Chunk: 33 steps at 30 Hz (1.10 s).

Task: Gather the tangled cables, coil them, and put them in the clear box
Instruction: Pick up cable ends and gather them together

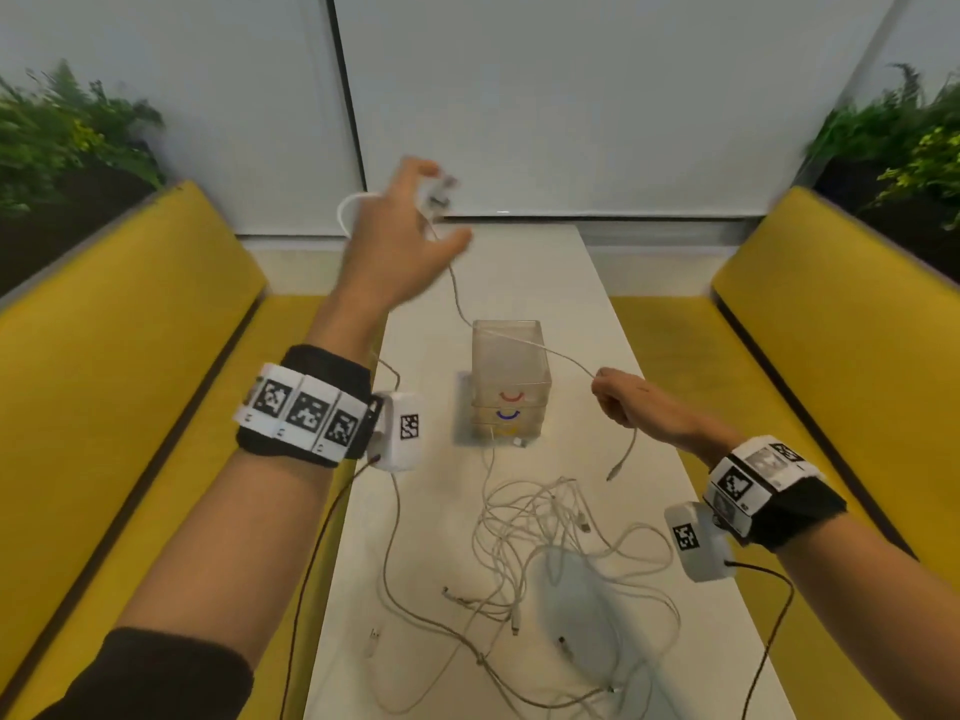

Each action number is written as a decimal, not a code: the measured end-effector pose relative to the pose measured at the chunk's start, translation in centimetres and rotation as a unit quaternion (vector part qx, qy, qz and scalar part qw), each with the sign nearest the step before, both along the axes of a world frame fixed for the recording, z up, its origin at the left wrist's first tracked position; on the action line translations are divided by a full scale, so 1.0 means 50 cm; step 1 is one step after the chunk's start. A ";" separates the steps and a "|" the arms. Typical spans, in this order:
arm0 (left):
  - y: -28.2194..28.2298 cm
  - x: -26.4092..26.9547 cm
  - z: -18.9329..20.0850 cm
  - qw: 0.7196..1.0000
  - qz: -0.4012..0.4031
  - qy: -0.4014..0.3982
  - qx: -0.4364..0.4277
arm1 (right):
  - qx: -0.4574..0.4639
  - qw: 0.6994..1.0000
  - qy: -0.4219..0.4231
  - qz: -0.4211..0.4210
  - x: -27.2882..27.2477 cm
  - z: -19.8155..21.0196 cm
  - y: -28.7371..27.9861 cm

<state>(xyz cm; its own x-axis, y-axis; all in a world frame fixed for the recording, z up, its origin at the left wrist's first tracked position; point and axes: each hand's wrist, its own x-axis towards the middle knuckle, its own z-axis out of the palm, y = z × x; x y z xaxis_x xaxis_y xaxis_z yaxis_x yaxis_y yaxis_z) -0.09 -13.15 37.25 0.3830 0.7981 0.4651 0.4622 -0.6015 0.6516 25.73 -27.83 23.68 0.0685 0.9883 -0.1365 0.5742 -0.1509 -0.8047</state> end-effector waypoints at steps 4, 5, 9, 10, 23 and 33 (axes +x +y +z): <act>-0.072 0.082 -0.061 0.953 -0.233 0.188 -0.041 | 0.026 0.991 0.104 0.083 -0.057 0.067 0.004; -0.080 0.094 -0.078 0.942 -0.259 0.203 -0.059 | 0.027 0.984 0.134 0.114 -0.072 0.085 -0.001; -0.062 0.078 -0.100 0.902 -0.285 0.224 -0.234 | -0.088 0.970 0.041 0.225 -0.090 0.125 -0.027; -0.051 0.065 -0.100 0.889 -0.292 0.226 -0.269 | -0.152 0.961 -0.006 0.232 -0.084 0.125 -0.030; 0.012 -0.024 -0.137 0.759 -0.284 -0.008 -0.586 | -0.080 0.993 -0.066 -0.049 -0.032 -0.149 0.137; 0.042 -0.073 -0.228 0.767 -0.216 -0.095 -0.596 | -0.103 0.975 -0.196 0.004 -0.087 -0.409 0.243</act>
